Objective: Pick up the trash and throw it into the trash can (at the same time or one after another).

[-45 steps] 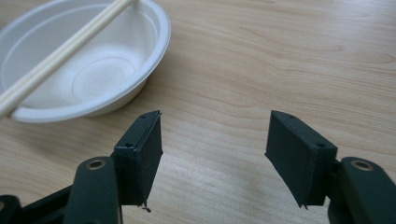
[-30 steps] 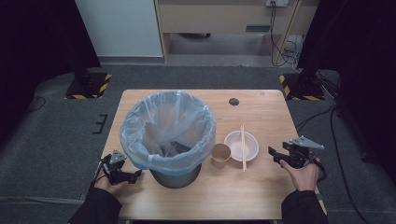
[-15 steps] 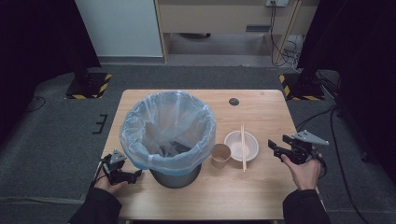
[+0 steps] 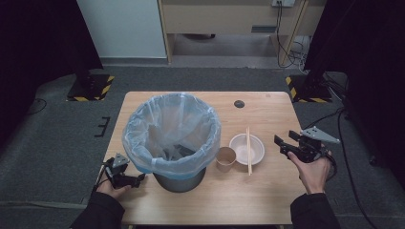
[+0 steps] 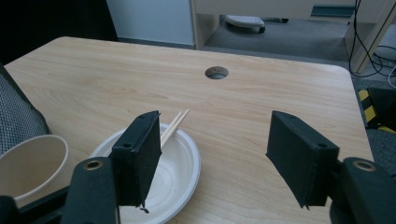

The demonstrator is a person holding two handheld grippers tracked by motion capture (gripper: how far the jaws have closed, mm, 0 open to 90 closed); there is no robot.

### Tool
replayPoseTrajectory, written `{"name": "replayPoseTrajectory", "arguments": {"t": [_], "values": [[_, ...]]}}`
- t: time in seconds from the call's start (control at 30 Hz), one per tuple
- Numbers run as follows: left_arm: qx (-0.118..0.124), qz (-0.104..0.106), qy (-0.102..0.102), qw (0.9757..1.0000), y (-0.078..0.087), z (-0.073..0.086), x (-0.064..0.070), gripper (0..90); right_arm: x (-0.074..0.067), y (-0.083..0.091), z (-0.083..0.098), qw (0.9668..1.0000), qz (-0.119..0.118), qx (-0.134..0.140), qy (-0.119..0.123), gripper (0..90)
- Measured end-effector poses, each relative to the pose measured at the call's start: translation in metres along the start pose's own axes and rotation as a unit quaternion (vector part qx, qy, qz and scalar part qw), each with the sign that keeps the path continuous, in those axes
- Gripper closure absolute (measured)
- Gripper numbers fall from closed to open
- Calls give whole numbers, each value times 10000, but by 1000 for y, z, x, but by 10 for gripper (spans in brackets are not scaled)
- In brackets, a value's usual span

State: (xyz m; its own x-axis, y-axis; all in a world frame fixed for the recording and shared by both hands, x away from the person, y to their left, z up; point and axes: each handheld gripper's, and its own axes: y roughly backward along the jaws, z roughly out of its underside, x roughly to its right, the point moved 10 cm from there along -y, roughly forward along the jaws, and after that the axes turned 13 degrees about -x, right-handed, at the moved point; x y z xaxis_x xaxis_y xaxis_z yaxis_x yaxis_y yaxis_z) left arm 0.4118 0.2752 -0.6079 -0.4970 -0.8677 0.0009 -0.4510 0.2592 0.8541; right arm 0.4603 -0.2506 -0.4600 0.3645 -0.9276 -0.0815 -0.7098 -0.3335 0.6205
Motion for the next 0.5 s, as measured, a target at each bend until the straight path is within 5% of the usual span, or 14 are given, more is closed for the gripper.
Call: {"name": "replayPoseTrajectory", "arguments": {"t": [0.5], "values": [[7,2,2,10000,0,0,1,0,-14,-7,-16,10000,-56,-10,59,456]]}}
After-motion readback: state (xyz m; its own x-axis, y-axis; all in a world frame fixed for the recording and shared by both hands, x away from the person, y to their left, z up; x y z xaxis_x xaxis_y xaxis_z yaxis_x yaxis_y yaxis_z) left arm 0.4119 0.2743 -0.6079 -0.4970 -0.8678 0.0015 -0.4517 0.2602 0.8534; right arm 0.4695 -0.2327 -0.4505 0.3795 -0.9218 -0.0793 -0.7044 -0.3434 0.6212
